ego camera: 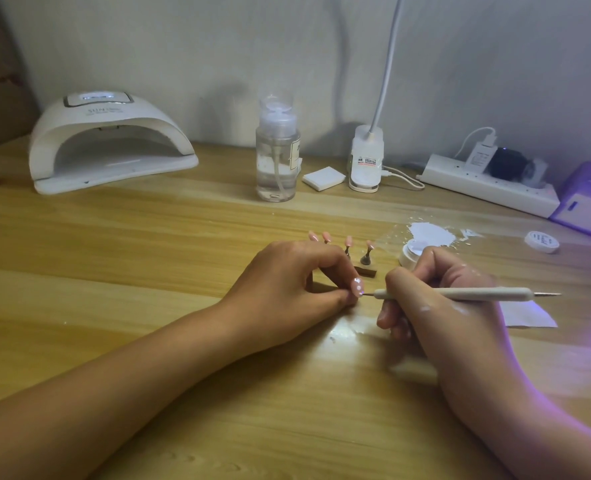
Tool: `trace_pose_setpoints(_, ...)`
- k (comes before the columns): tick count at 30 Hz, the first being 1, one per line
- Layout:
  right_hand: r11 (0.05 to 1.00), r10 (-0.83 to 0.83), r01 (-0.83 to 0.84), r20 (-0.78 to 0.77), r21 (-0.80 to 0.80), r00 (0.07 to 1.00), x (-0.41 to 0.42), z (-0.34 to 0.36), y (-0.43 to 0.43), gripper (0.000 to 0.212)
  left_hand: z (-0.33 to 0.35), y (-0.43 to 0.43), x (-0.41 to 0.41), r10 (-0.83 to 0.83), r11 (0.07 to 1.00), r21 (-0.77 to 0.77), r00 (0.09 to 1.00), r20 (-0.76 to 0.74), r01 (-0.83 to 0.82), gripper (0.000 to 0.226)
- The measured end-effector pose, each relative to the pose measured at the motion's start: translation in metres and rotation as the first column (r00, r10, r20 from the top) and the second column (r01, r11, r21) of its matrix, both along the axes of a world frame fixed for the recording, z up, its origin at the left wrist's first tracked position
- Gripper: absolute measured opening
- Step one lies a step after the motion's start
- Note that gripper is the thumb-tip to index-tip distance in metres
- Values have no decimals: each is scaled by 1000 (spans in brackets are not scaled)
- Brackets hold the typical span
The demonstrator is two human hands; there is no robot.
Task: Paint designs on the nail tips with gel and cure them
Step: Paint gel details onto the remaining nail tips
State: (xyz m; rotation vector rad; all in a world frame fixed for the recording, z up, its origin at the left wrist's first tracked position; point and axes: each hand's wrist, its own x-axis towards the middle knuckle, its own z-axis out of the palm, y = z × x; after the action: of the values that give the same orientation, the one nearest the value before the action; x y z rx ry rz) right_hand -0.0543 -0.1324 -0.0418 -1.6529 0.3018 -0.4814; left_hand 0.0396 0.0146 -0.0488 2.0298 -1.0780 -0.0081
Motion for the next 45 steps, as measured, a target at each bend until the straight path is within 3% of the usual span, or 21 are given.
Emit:
trace_pose_setpoints(13, 1000, -9, 9, -26, -26, 1000, 0, 0, 1, 21, 0, 0, 1, -7, 1000, 0, 1000, 7, 7, 18)
trace_pose_setpoints(20, 999, -8, 7, -13, -33, 1000, 0, 0, 0, 30, 0, -1, 1, -6, 1000, 5, 1000, 2, 6, 19)
trace_pose_setpoints(33, 1000, -16, 15, -16, -26, 1000, 1, -1, 0, 16, 0, 0, 1, -7, 1000, 7, 1000, -1, 7, 19)
trace_pose_setpoints(43, 1000, -15, 15, -3, -17, 1000, 1, -1, 0, 28, 1, 0, 0, 1, 1000, 7, 1000, 10, -1, 21)
trace_pose_setpoints(45, 1000, -10, 10, -15, -21, 1000, 1, -1, 0, 22, 0, 0, 0, 5, 1000, 7, 1000, 12, -5, 21)
